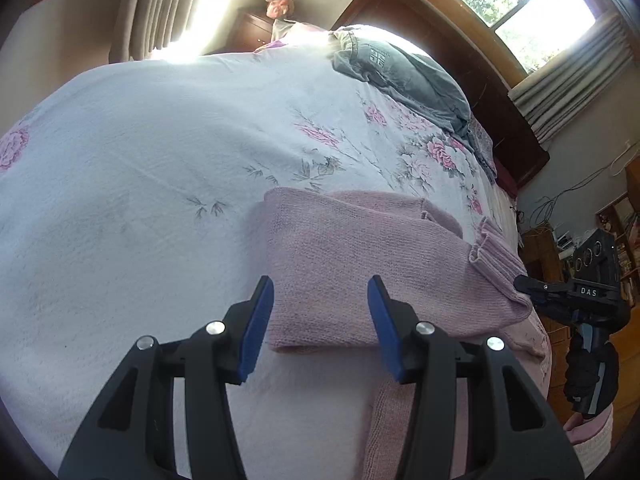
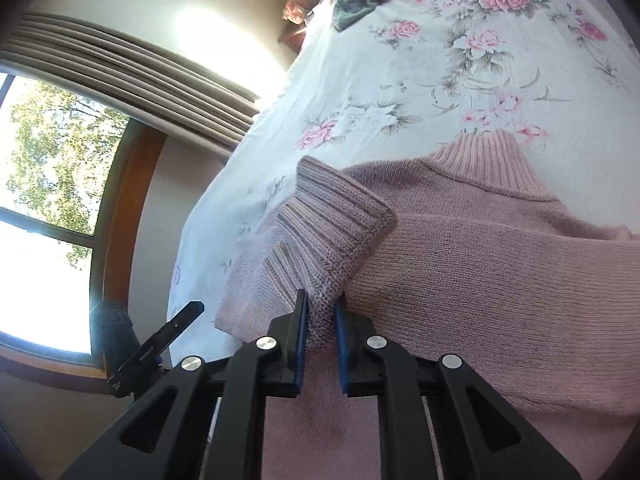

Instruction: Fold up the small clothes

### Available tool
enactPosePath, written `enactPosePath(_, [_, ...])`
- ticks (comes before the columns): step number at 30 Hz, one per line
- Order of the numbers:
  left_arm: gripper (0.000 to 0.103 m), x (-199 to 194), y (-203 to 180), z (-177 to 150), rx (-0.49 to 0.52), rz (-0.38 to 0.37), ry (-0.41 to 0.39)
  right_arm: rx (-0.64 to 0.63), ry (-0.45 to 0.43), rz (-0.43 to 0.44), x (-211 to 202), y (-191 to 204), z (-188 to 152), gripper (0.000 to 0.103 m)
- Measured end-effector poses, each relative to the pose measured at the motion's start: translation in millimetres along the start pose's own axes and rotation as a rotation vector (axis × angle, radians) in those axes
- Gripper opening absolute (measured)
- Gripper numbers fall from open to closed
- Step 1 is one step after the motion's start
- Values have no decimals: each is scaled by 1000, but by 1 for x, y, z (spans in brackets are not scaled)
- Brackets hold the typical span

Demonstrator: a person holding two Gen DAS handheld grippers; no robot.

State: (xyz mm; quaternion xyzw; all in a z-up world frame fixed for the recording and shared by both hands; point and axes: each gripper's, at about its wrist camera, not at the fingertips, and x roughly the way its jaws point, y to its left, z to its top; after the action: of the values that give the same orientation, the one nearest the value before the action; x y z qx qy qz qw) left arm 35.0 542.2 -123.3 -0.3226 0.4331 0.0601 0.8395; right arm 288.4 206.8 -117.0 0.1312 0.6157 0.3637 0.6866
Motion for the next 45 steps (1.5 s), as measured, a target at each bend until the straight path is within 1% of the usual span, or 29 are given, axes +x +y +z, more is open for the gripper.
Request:
enactPosePath(1, [48,3,-10,1,21,-8,1,-7,-21,2,-15,-2,-2,12])
enactPosePath(5, [49,21,-49,2,89,-43,18,-16,-92,-68,-65,-22,-13,12])
enactPosePath(8, [49,38,-77,-1,140,-43,34,3,-138,-162,-89,-49,-21,12])
enactPosePath(9, [49,45,-85,-2,157,-42,43,20,-143,-181,-94,-60,-23,12])
enactPosePath(11, [49,62,-100,-5,187,-19,74,72,-131,-194,-95,-85,-29,12])
enactPosePath(13, [49,82,-108,-9,214,30,117,109,-108,-221,-89,-107,-35,13])
enactPosePath(14, [49,91,-109,-10,221,59,134,127,-85,-232,-84,-118,-39,15])
enactPosePath(15, [49,98,-109,-11,225,83,143,137,-58,-251,-78,-127,-43,22])
enactPosePath(16, [50,102,-109,-12,231,96,146,141,-51,-285,-76,-133,-46,25])
enactPosePath(17, [52,102,-110,-11,237,103,144,131,-59,-305,-78,-135,-49,33])
enactPosePath(19, [52,97,-112,-9,239,109,145,92,-88,-325,-88,-131,-50,35])
enactPosePath(22, [52,83,-121,-5,227,73,122,-3,-115,-335,-98,-105,-45,35])
enactPosePath(23, [53,81,-125,-4,233,66,118,-39,-109,-337,-96,-94,-42,38])
enactPosePath(26, [54,88,-143,-7,259,50,138,-150,-53,-370,-74,-64,-31,53])
enactPosePath(27, [54,93,-148,-8,263,53,150,-176,-32,-393,-61,-57,-27,53])
enactPosePath(30, [54,109,-155,-14,265,65,177,-199,40,-451,-27,-49,-22,53])
enactPosePath(32, [55,115,-156,-17,265,86,180,-202,88,-534,-7,-53,-22,52])
enactPosePath(33, [55,116,-156,-17,267,88,177,-207,106,-575,1,-58,-23,47])
enactPosePath(34, [56,117,-156,-17,267,84,177,-205,110,-597,4,-62,-23,43])
enactPosePath(35, [56,118,-156,-16,264,82,181,-189,104,-604,2,-66,-23,31])
enactPosePath(36, [56,118,-155,-15,258,79,185,-168,91,-610,-3,-70,-22,15])
enactPosePath(37, [56,119,-154,-13,251,73,188,-145,76,-594,-12,-73,-22,11])
enactPosePath(38, [56,119,-152,-12,245,66,190,-117,54,-559,-22,-77,-23,9])
enactPosePath(43, [56,122,-149,-12,238,54,191,-19,-60,-497,-84,-95,-34,8])
enactPosePath(44, [57,122,-149,-12,243,56,189,0,-68,-484,-95,-101,-39,9])
enactPosePath(45, [57,123,-150,-12,250,59,188,18,-72,-472,-104,-108,-43,15])
